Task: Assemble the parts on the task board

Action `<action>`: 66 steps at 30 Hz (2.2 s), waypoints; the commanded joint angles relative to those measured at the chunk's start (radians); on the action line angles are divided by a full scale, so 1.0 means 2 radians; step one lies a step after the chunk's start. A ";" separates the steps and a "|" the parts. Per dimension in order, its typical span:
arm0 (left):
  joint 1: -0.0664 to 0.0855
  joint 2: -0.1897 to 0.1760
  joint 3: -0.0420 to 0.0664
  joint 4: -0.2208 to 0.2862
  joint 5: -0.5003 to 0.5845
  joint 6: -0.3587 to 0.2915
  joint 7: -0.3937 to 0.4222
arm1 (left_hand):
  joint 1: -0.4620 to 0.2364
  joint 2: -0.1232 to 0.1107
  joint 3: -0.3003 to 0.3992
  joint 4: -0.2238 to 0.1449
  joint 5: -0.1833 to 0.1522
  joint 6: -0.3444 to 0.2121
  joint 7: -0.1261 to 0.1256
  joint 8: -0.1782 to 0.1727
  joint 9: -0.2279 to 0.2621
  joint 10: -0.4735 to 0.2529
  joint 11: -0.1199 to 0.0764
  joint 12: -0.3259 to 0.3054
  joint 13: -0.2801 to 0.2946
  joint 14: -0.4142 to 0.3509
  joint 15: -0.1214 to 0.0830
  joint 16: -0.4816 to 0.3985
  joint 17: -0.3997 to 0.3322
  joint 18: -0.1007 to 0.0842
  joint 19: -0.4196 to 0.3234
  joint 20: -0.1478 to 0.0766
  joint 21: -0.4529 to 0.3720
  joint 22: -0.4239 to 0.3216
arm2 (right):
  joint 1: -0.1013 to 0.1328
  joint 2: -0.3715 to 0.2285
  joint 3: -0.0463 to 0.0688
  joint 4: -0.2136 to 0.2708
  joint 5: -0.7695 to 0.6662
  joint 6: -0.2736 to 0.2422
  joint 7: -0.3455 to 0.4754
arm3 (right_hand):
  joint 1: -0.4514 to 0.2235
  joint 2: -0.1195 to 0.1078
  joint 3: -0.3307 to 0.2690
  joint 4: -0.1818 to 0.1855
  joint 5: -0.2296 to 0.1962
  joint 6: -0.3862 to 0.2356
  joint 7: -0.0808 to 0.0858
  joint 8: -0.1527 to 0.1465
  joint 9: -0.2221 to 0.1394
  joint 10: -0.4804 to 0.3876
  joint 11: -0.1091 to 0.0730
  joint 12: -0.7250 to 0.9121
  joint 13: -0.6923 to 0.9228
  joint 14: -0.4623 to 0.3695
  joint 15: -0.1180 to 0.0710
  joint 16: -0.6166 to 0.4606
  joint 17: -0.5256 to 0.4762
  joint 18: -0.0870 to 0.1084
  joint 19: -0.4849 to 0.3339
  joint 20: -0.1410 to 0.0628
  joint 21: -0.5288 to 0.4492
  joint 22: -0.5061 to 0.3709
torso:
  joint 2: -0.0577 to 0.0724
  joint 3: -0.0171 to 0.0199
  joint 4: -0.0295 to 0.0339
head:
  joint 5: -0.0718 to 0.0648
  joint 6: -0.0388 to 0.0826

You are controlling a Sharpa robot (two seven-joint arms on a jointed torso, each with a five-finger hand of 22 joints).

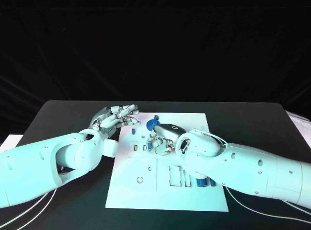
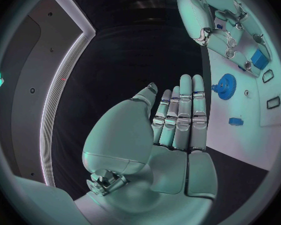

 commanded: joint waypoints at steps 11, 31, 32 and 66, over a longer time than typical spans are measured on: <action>0.000 0.001 0.000 0.000 0.000 0.010 0.005 | -0.003 -0.003 0.003 -0.001 0.000 0.000 0.003 -0.003 0.000 -0.001 0.004 -0.001 -0.001 -0.002 -0.001 -0.002 -0.001 0.004 -0.004 -0.001 -0.002 -0.001 | -0.006 0.002 -0.005 -0.004 -0.005 0.015 -0.009 | -0.007 -0.004 -0.007 0.002 0.003 -0.008 0.000 -0.006 -0.001 -0.005 0.001 -0.006 -0.003 0.035 0.003 -0.003 0.044 -0.007 -0.004 0.001 -0.002 -0.001 | 0.000 -0.0003 0.0001 | 0.000 0.000; 0.000 0.002 0.000 -0.001 0.000 0.011 0.004 | -0.003 -0.003 0.003 -0.001 0.000 0.000 0.003 -0.003 0.000 -0.001 0.004 -0.001 -0.001 -0.002 -0.001 -0.002 -0.001 0.004 -0.004 -0.001 -0.002 -0.001 | -0.008 0.000 -0.005 0.001 -0.005 -0.034 -0.002 | -0.013 -0.017 -0.034 0.009 0.002 -0.048 0.011 -0.025 -0.011 -0.041 0.011 -0.057 -0.045 0.034 0.011 -0.004 0.044 -0.006 -0.007 0.009 -0.007 -0.007 | 0.000 0.0000 -0.0002 | -0.002 0.000; 0.000 0.002 0.000 -0.001 0.000 0.011 0.004 | -0.004 -0.003 0.003 -0.001 0.000 0.000 0.003 -0.003 0.000 -0.001 0.004 -0.002 -0.001 -0.002 -0.001 -0.002 -0.001 0.004 -0.004 -0.001 -0.002 -0.001 | -0.008 0.000 -0.005 0.002 -0.005 -0.040 0.000 | -0.013 -0.018 -0.036 0.009 0.002 -0.052 0.012 -0.026 -0.012 -0.043 0.012 -0.059 -0.047 0.034 0.012 -0.004 0.044 -0.006 -0.008 0.009 -0.007 -0.008 | 0.000 0.0000 -0.0002 | -0.002 0.000; 0.019 -0.013 0.000 -0.004 -0.232 0.083 -0.294 | -0.051 -0.008 -0.026 0.030 -0.002 0.011 -0.030 0.072 0.042 0.023 -0.040 0.271 0.217 0.199 -0.046 0.493 0.447 -0.017 0.148 -0.044 0.294 0.262 | 0.055 -0.203 0.012 0.127 0.256 -0.054 0.240 | 0.016 0.007 -0.074 0.016 -0.008 -0.069 0.016 -0.010 -0.024 -0.057 0.016 -0.064 -0.061 0.029 0.017 -0.016 0.029 -0.002 -0.016 0.015 -0.017 -0.023 | -0.015 -0.0003 -0.0081 | 0.007 -0.004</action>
